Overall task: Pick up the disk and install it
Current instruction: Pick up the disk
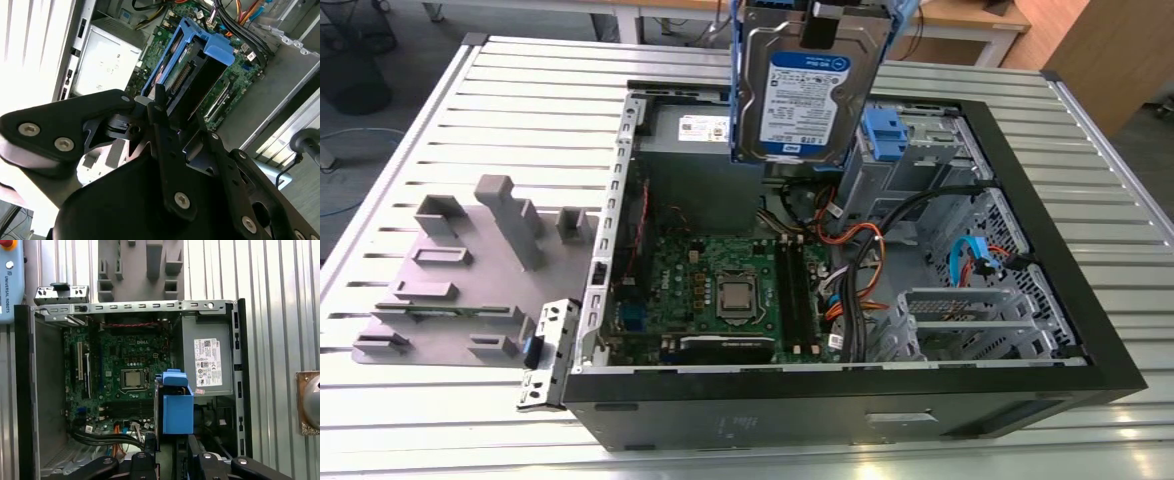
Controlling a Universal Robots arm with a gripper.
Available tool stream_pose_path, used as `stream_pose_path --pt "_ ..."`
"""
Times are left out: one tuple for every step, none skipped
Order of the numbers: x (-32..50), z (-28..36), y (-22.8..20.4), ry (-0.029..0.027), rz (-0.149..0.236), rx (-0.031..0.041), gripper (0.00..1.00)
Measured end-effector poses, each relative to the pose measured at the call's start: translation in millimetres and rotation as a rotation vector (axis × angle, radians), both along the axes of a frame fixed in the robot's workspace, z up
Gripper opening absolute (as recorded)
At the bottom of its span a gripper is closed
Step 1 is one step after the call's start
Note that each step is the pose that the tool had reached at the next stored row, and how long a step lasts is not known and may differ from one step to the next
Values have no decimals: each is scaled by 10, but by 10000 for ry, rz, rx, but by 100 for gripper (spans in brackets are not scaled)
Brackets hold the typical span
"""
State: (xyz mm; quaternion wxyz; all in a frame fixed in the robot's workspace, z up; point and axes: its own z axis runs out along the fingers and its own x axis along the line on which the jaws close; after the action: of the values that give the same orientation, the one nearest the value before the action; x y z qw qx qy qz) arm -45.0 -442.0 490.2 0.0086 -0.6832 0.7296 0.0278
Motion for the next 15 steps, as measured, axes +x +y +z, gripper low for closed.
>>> stream_pose_path --pt "0 1 -25 1 0 -2 35" --pt "0 1 -51 0 0 -2 35" --pt "0 0 -79 0 0 -1 35" --pt "0 0 -107 0 -1 0 35" --pt "0 0 -137 0 0 -1 35" --pt "0 1 -166 1 0 -2 35" --pt "0 0 -198 0 0 -1 35" --pt "0 0 -227 0 0 0 35" --pt "0 -1 -258 0 -1 0 35" --pt "0 1 -287 1 0 -2 35" --pt "0 1 -318 1 0 -2 35" --pt "0 0 -348 0 0 -1 35" --pt "0 0 -381 0 0 0 35" --pt "0 0 -410 0 0 -1 35" --pt "0 0 -439 0 0 -1 35"
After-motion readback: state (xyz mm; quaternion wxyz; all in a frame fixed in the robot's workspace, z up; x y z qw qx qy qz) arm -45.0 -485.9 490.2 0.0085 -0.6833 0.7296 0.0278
